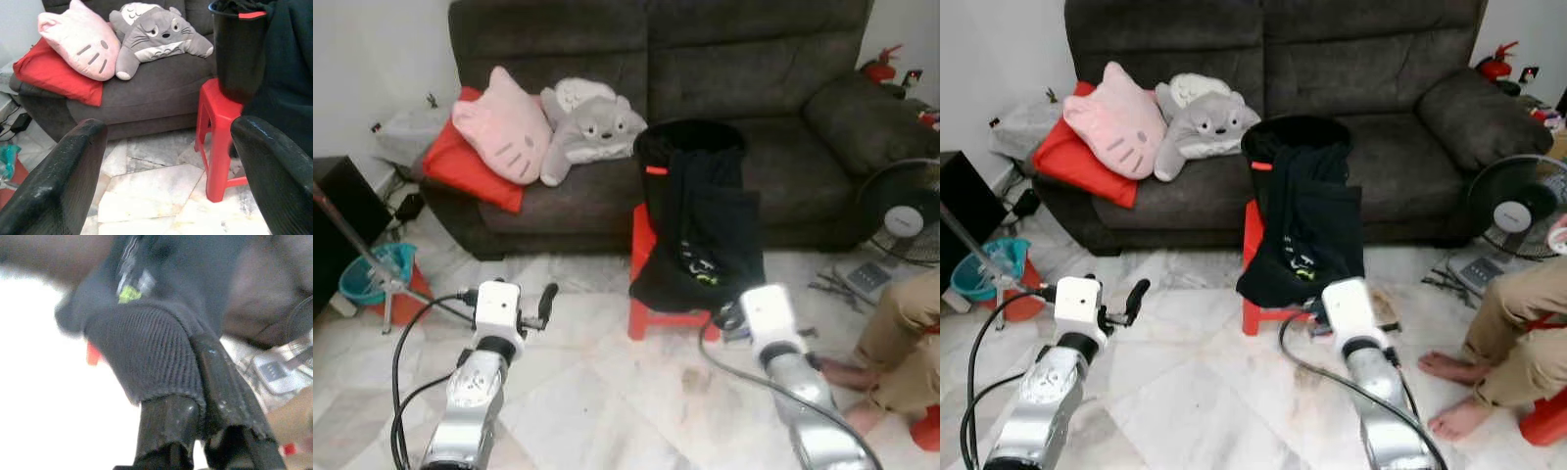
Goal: Hang hanger
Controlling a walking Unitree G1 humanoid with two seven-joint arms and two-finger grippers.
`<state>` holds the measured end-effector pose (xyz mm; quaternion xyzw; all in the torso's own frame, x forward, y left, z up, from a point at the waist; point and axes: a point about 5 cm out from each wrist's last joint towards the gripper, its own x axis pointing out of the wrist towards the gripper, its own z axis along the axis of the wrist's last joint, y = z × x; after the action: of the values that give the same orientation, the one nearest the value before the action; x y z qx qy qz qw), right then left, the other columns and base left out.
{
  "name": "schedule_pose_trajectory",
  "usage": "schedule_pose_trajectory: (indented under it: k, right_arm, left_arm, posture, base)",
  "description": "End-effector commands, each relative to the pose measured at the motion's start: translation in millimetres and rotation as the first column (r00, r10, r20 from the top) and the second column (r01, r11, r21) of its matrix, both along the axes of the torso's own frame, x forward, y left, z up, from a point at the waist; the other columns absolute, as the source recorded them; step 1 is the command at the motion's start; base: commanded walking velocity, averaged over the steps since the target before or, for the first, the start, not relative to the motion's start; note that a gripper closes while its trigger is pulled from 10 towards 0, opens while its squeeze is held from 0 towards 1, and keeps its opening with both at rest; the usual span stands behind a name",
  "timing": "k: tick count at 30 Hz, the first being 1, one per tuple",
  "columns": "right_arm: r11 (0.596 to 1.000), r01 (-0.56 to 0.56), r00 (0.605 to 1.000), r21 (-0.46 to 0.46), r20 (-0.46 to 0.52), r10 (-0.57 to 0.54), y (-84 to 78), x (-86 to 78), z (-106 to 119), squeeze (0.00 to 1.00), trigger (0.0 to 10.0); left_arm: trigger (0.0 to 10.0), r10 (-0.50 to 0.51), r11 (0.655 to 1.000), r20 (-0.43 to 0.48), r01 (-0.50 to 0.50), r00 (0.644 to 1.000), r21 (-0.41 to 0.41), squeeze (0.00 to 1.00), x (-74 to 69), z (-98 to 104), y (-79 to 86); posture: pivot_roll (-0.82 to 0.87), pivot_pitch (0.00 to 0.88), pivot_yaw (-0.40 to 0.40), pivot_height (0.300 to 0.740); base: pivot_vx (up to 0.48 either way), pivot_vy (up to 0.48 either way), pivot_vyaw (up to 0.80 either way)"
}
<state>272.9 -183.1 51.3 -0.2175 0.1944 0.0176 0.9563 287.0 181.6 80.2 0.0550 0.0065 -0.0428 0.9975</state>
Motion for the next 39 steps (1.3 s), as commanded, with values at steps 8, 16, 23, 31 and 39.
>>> schedule_pose_trajectory:
  k: [8,16,23,31,39]
  right_arm:
    - [0.943,0.278,0.943,0.182,-0.238,-0.232,-25.5,-21.8,-63,0.0,10.0]
    - [0.971,0.237,0.909,0.011,-0.356,-0.218,-30.3,-44.8,-96,0.0,10.0]
    - [0.967,0.254,0.887,0.009,-0.4,-0.229,-27.7,-55.3,-107,0.0,10.0]
    - [0.975,0.221,0.947,0.023,-0.245,-0.209,-23.8,-37.3,-93,0.0,10.0]
    - [0.958,0.249,0.968,0.142,0.001,-0.252,-40.0,0.6,-52,0.0,10.0]
  left_arm:
    - [10.0,0.02,1.0,-0.023,-0.02,1.0,0.012,0.0,2.2,-1,7.9]
    - [10.0,0.035,0.999,-0.023,-0.034,0.999,0.037,0.0,-0.8,0,17.2]
    - [10.0,0.052,0.997,-0.023,-0.051,0.998,0.051,0.0,-5.5,1,24.4]
    - [10.0,0.121,0.991,-0.012,-0.12,0.993,0.052,0.0,-19.8,-1,31.3]
    - [10.0,0.118,0.993,0.021,-0.118,0.993,0.011,0.0,-8.3,6,14.0]
  posture:
    - [-0.05,0.0,0.105,0.74]
    - [0.01,0.0,0.105,0.74]
    - [0.05,0.0,0.089,0.74]
    - [0.15,0.0,-0.007,0.74]
    - [0.12,0.0,0.024,0.74]
  base:
    - [0.0,0.0,0.0]
    - [0.0,0.0,0.0]
    - [0.0,0.0,0.0]
    - [0.0,0.0,0.0]
    - [0.0,0.0,0.0]
